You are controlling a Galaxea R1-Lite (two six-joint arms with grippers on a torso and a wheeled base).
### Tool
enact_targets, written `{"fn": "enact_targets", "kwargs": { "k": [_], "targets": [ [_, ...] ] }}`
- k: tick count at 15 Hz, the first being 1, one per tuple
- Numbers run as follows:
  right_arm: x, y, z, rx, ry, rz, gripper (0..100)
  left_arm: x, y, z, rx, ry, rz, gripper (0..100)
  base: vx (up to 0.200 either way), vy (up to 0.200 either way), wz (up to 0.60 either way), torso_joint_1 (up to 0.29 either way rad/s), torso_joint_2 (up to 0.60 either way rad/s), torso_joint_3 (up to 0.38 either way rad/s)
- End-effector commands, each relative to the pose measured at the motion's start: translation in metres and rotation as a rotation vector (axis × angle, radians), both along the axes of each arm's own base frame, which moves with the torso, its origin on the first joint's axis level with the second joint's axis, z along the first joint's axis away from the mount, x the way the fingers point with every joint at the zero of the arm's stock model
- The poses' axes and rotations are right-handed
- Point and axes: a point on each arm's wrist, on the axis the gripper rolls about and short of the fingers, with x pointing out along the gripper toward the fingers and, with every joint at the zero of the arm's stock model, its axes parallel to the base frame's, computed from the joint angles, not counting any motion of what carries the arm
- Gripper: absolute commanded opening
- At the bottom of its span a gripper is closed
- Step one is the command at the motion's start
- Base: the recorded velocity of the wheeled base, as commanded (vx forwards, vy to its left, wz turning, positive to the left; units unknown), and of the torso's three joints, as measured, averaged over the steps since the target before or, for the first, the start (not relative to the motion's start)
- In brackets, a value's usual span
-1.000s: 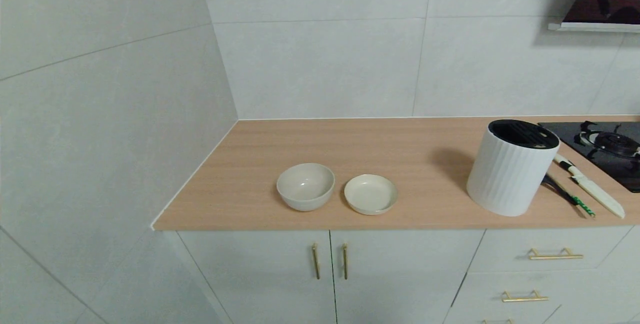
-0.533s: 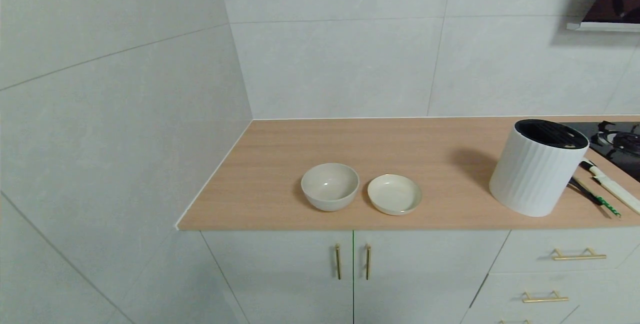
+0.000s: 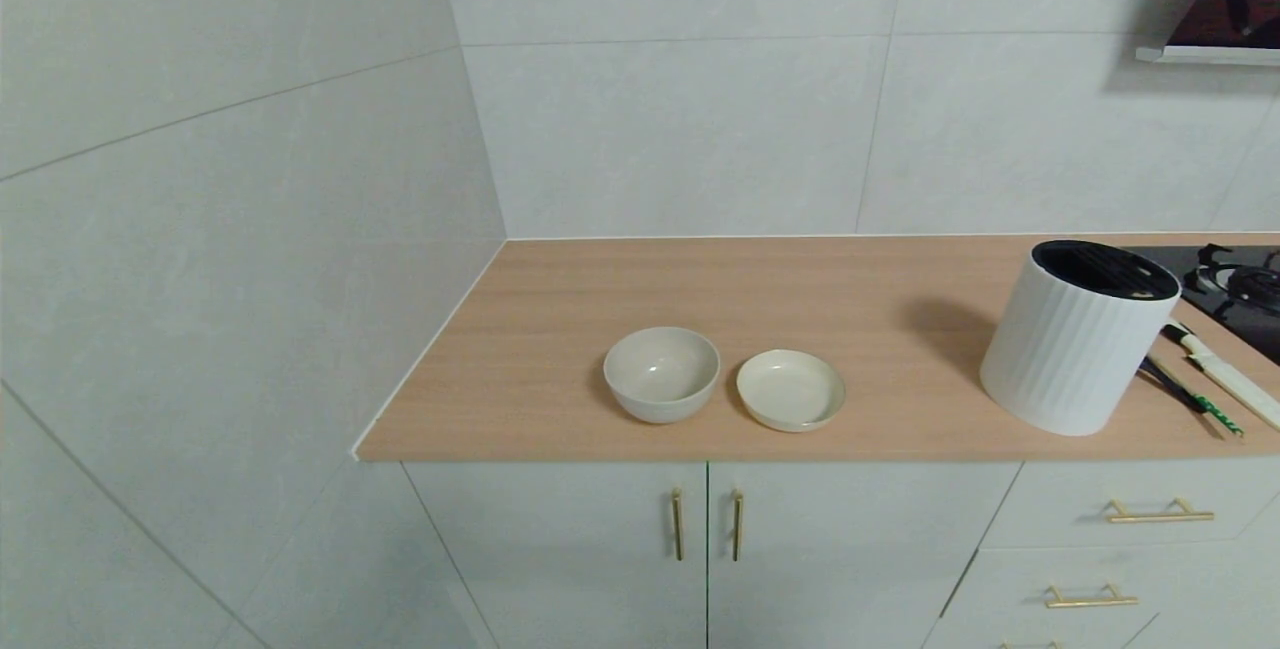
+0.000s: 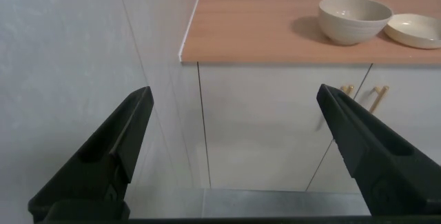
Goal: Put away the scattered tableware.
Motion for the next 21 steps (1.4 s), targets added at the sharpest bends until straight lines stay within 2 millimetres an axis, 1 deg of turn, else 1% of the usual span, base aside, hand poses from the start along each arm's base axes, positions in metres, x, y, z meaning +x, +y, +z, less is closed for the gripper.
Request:
{"fn": "enact_targets", "kwargs": {
  "k": [1,3,5,13,21],
  "targets": [
    [0.0000,0.0000,0.0000,0.000,0.000,0.000,100,0.0000,0.0000,0.0000,0.000,0.000,0.001,100,0.000,0.000,0.00,0.000,0.00,0.000],
    [0.0000,0.0000,0.0000,0.000,0.000,0.000,100,0.0000,0.0000,0.0000,0.000,0.000,-0.001,100,0.000,0.000,0.00,-0.047,0.09,0.057],
    [0.0000,0.0000,0.0000,0.000,0.000,0.000,100,0.0000,0.0000,0.0000,0.000,0.000,0.001,100,0.000,0.000,0.00,-0.183,0.39,0.212],
    [0.0000,0.0000,0.0000,0.000,0.000,0.000,100,0.0000,0.0000,0.0000,0.000,0.000,0.001,100,0.000,0.000,0.00,-0.245,0.54,0.292],
    [0.0000,0.0000,0.0000,0.000,0.000,0.000,100,0.0000,0.0000,0.0000,0.000,0.000,0.001,100,0.000,0.000,0.00,-0.210,0.51,0.293]
  ]
}}
